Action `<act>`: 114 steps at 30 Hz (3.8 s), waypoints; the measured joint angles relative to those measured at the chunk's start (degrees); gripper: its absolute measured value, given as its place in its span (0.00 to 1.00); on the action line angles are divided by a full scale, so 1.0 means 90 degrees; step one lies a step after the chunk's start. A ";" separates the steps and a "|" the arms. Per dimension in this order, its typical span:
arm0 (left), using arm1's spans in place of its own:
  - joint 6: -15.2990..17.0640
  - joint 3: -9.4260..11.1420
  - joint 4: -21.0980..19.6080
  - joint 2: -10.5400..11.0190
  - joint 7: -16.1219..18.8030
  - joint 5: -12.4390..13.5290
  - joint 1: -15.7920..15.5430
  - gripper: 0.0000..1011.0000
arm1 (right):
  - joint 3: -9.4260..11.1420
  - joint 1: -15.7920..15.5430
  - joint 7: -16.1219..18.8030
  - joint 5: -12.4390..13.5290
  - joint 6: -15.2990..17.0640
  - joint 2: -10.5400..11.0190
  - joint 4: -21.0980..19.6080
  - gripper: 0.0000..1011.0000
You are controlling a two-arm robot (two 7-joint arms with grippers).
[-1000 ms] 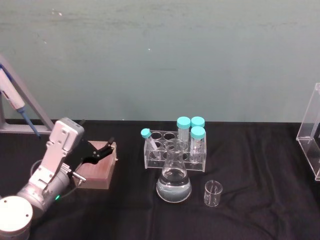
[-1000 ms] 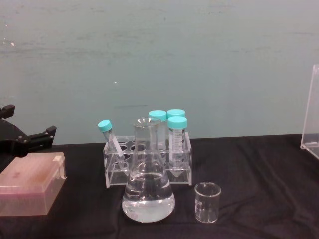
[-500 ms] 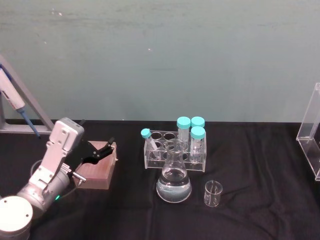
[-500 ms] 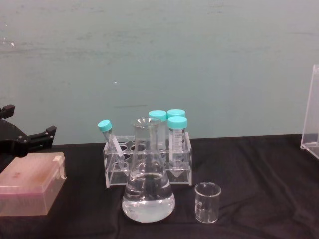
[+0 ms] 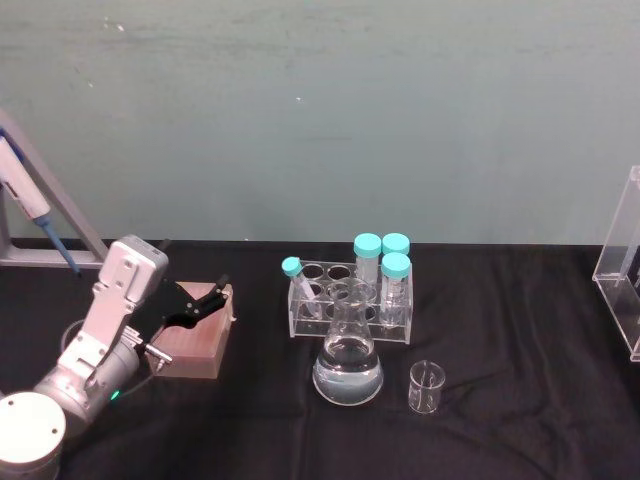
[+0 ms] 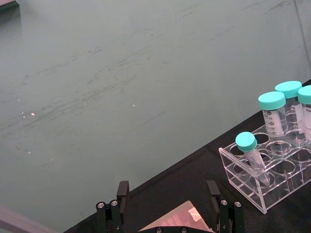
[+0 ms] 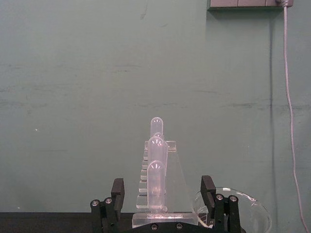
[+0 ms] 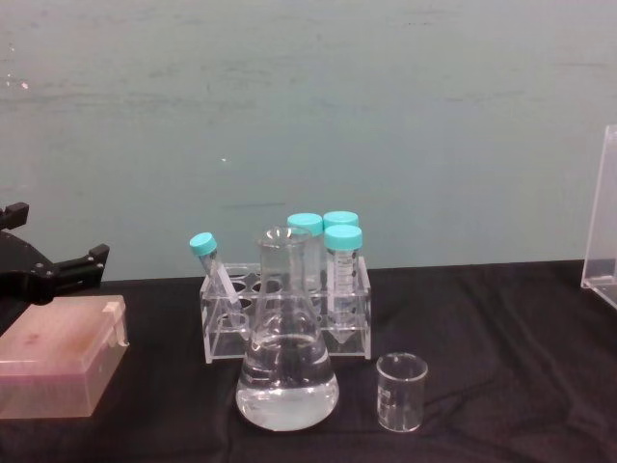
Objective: Place the experimental apparatus aside using one hand.
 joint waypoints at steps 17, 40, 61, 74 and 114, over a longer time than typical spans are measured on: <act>0.0000 0.0000 0.0000 0.0000 0.0000 0.0001 0.0000 0.99 | -0.0112 -0.0186 -0.0106 -0.0150 -0.0034 0.0022 -0.0318 0.99; 0.0000 0.0000 0.0000 0.0000 0.0000 0.0000 0.0000 0.99 | -0.0228 -0.0552 -0.0423 -0.0967 -0.0916 0.0040 -0.1087 0.99; 0.0000 0.0000 0.0000 0.0000 0.0000 0.0001 0.0000 0.99 | -0.1004 -0.0460 0.1069 -0.0194 -0.1035 0.0346 -0.1191 0.99; 0.0000 0.0000 0.0000 0.0000 0.0000 0.0000 0.0000 0.99 | -0.1516 -0.0285 0.1864 0.0522 -0.0347 0.0433 -0.0872 0.99; 0.0000 0.0000 0.0000 0.0000 0.0000 0.0000 0.0000 0.99 | -0.3065 -0.0022 0.3099 0.0848 0.0369 0.1093 -0.0413 0.99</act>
